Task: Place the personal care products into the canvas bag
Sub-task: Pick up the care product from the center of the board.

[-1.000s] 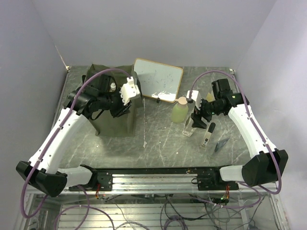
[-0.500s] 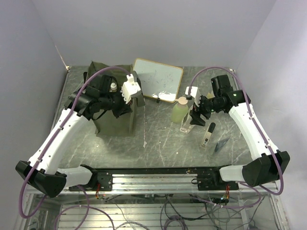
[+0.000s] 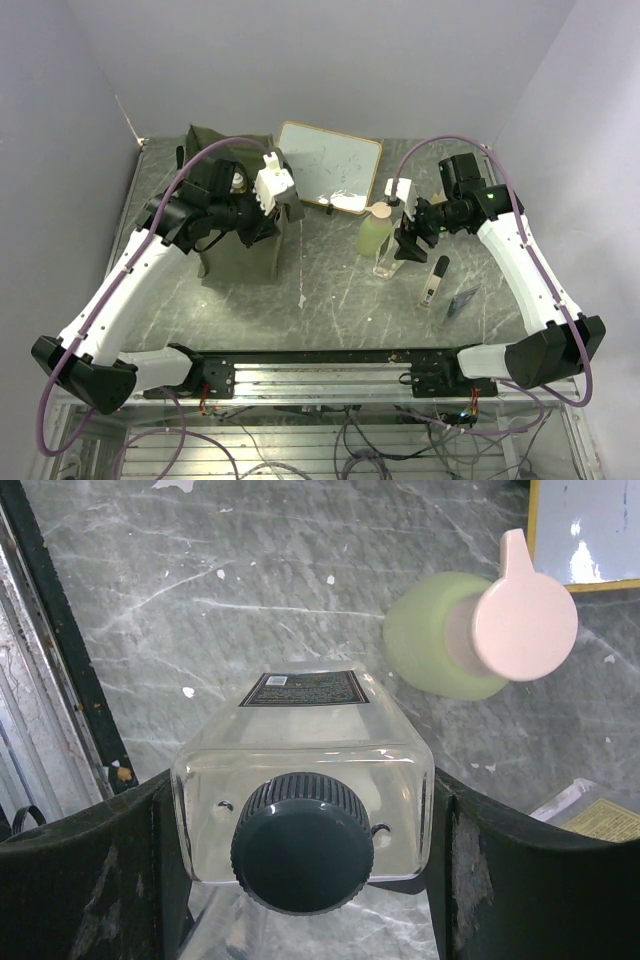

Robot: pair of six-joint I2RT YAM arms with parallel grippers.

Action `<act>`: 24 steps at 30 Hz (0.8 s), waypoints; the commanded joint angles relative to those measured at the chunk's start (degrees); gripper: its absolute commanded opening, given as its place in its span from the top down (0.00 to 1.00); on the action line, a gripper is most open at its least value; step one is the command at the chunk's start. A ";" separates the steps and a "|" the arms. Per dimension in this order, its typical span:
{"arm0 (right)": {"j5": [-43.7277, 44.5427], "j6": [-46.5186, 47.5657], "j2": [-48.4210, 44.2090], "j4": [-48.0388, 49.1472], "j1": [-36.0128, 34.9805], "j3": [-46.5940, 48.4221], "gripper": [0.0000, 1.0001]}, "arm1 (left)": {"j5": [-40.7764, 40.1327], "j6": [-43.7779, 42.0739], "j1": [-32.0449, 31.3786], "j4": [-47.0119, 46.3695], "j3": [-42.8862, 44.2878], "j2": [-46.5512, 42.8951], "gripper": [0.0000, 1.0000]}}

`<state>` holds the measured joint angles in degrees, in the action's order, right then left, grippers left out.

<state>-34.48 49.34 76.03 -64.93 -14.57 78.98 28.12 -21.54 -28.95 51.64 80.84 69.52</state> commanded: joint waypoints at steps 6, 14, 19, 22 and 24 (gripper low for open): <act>-4.64 -1.68 0.42 1.61 -2.71 6.09 1.00 | 3.40 1.83 -1.50 -5.55 -1.18 -4.62 0.87; -7.25 -4.43 1.32 3.21 -6.10 13.12 1.00 | 0.04 -0.42 -1.50 -4.68 -2.48 -7.14 0.54; -6.64 -11.16 3.14 9.30 -9.72 19.73 1.00 | -2.46 -2.19 -1.14 -3.32 -2.05 -8.88 0.39; -4.71 -14.89 5.10 12.61 -12.22 24.09 1.00 | -3.53 -2.37 0.02 -3.22 -1.49 -10.16 0.34; -3.66 -16.88 6.52 14.53 -14.05 26.91 1.00 | -3.21 -1.85 0.96 -2.96 -0.42 -10.53 0.31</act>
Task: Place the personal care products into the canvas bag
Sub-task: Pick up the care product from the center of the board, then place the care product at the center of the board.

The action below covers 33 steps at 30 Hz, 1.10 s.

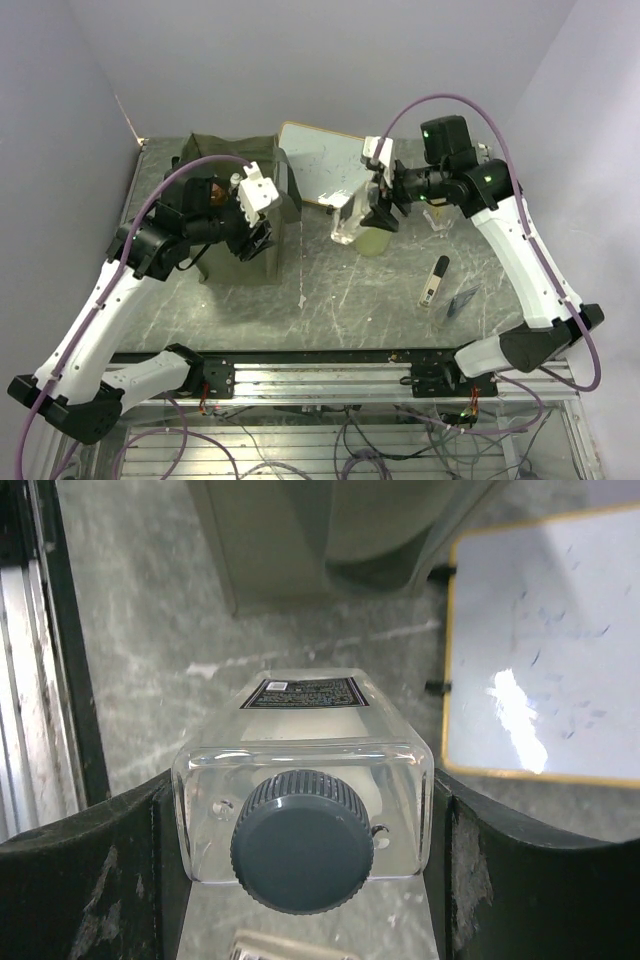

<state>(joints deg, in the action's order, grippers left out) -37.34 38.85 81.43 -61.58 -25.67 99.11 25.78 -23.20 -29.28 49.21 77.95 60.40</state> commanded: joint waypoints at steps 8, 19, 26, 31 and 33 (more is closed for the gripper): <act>5.54 -11.69 8.80 14.72 -10.56 21.99 1.00 | 3.50 5.39 9.61 -2.94 6.15 -1.73 0.28; 7.64 -19.93 24.21 16.07 -12.66 50.31 1.00 | 2.56 9.35 20.81 -5.73 4.60 -4.48 0.30; 8.71 -21.16 33.59 18.27 -14.61 60.16 1.00 | -2.76 10.85 23.28 -7.26 2.35 -4.52 0.32; 9.53 -20.38 38.31 20.47 -16.74 60.91 1.00 | -2.93 9.90 24.27 -7.38 0.76 -5.32 0.33; 10.08 -19.99 38.99 21.18 -17.73 59.68 1.00 | -2.13 8.74 24.35 -7.31 -0.39 -6.18 0.33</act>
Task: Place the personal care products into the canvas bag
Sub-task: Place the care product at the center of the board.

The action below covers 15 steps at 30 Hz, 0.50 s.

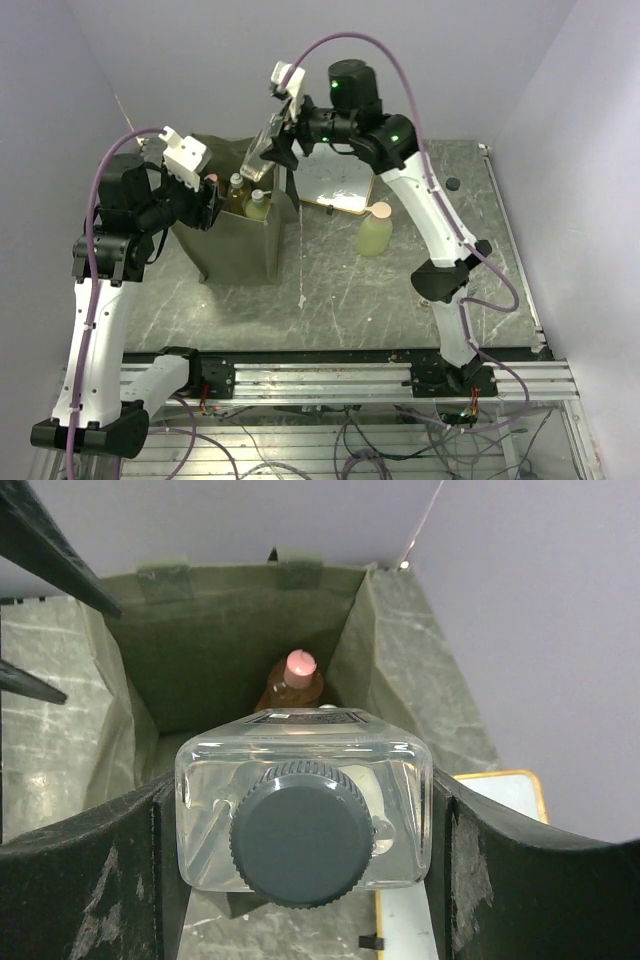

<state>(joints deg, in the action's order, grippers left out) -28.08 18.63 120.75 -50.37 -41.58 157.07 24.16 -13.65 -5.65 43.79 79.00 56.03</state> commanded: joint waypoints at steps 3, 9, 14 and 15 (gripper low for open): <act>2.34 1.16 0.18 10.62 -3.34 -0.80 1.00 | 1.01 -2.06 0.88 -2.30 -3.42 -3.27 0.33; 4.78 2.98 0.56 10.87 -5.70 -5.84 1.00 | 1.02 -0.44 2.63 -4.26 -5.48 -5.00 0.33; 4.79 3.86 0.97 10.41 -6.38 -9.30 1.00 | -0.05 0.72 3.87 -5.18 -6.74 -5.47 0.34; 4.86 4.21 1.17 10.01 -6.59 -9.59 1.00 | -0.01 0.75 3.99 -5.28 -7.14 -5.69 0.35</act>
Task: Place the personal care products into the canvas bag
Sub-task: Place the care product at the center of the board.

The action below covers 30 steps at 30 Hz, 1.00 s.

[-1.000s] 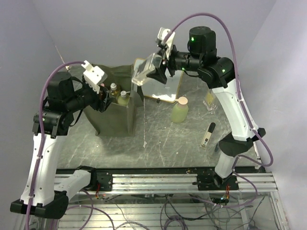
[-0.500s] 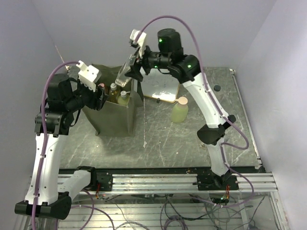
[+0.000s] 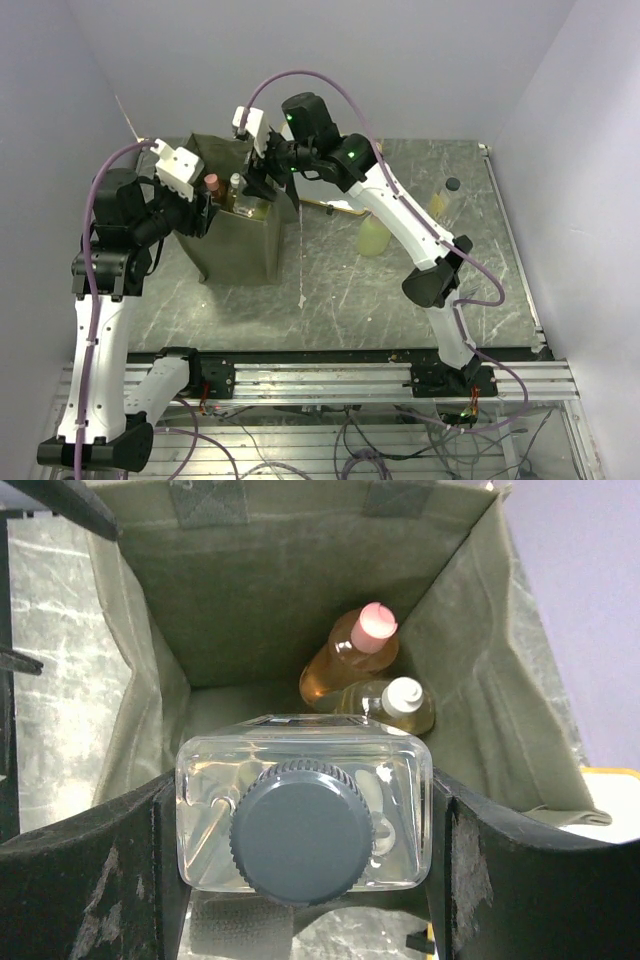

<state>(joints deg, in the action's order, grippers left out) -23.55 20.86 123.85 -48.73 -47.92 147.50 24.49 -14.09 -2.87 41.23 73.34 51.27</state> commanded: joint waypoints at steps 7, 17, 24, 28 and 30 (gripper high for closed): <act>1.45 3.75 -0.16 3.50 -1.25 -0.71 1.00 | -1.72 0.58 1.47 -3.12 -3.84 -2.31 0.36; 3.84 5.21 2.16 -1.33 -1.30 -1.73 1.00 | 8.75 -7.76 1.49 2.83 -5.21 -1.30 0.34; 3.19 4.66 2.49 -1.30 -1.32 -3.88 1.00 | 13.57 -14.34 1.47 5.16 -5.69 -0.12 0.30; 2.60 4.51 3.46 -1.86 -1.37 -3.50 1.00 | 13.93 -17.12 1.48 4.51 -6.82 0.19 0.28; 2.11 4.22 3.62 -1.98 -1.24 -4.10 1.00 | 14.49 -18.82 1.47 4.73 -6.90 0.08 0.27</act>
<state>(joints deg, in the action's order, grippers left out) -20.16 24.64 128.09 -54.65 -48.99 142.78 35.42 -28.01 -1.98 45.28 67.18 51.33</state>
